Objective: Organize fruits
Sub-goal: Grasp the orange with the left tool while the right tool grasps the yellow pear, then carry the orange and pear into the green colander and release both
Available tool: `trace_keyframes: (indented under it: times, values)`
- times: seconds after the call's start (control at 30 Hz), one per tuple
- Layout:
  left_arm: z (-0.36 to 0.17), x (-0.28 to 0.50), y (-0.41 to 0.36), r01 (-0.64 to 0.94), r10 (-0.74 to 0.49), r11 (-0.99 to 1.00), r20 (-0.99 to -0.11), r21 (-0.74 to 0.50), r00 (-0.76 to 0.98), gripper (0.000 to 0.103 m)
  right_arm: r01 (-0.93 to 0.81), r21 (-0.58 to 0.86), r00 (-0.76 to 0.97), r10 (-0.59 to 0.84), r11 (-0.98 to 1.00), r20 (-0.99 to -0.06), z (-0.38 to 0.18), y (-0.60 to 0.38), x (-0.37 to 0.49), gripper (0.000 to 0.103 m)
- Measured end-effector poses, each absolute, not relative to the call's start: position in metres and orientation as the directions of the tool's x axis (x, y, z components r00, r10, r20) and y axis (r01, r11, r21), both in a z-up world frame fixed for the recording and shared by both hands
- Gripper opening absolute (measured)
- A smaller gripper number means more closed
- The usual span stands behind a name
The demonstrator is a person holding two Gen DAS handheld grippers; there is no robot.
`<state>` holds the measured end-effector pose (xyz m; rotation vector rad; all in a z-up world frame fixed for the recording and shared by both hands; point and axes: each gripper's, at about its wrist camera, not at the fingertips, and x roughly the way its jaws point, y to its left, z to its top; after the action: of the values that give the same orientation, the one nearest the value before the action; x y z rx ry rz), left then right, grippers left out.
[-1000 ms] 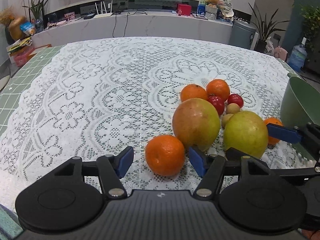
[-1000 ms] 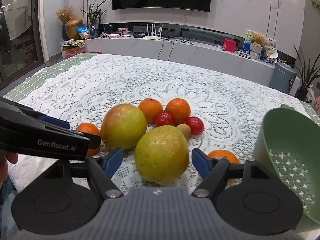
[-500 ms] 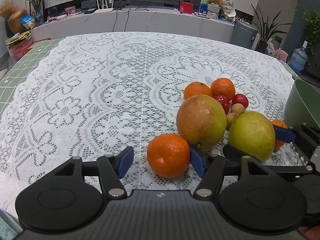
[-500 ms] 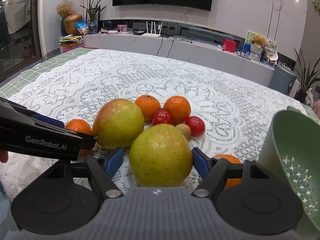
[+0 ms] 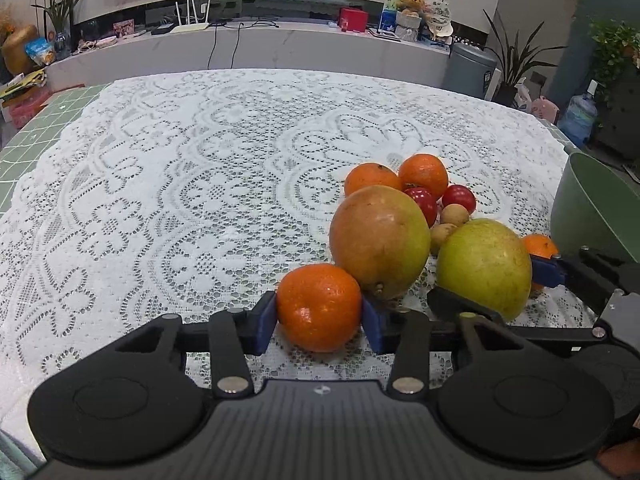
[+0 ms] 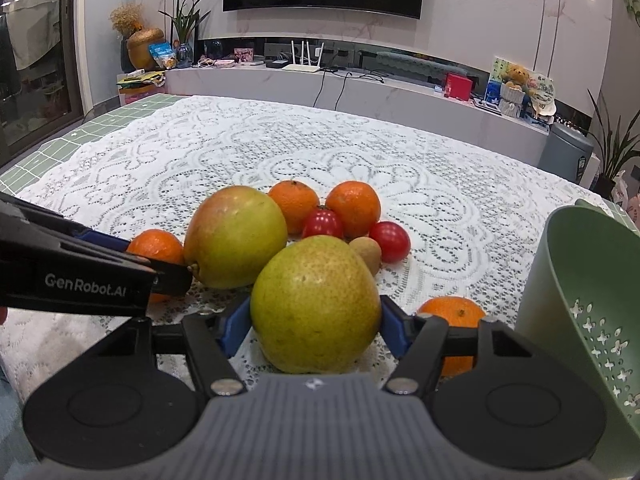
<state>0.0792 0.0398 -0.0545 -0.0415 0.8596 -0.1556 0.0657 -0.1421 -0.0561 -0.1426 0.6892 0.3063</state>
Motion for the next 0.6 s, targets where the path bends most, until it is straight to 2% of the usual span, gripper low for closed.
trace_keyframes:
  times: [0.3,0.6]
  values:
    - [-0.043,0.067,0.04,0.108,-0.13,0.991,-0.73,-0.077,0.671,0.049,-0.312,-0.002,0.732,0.239,0.95,-0.638,-0.048,-0.147,0.057,0.063]
    - [-0.018,0.048,0.036,0.144,-0.197,0.98,-0.703,-0.134,0.683,0.049,-0.307,0.0,0.771,0.249,0.952,-0.587,-0.013,-0.162,0.028,0.063]
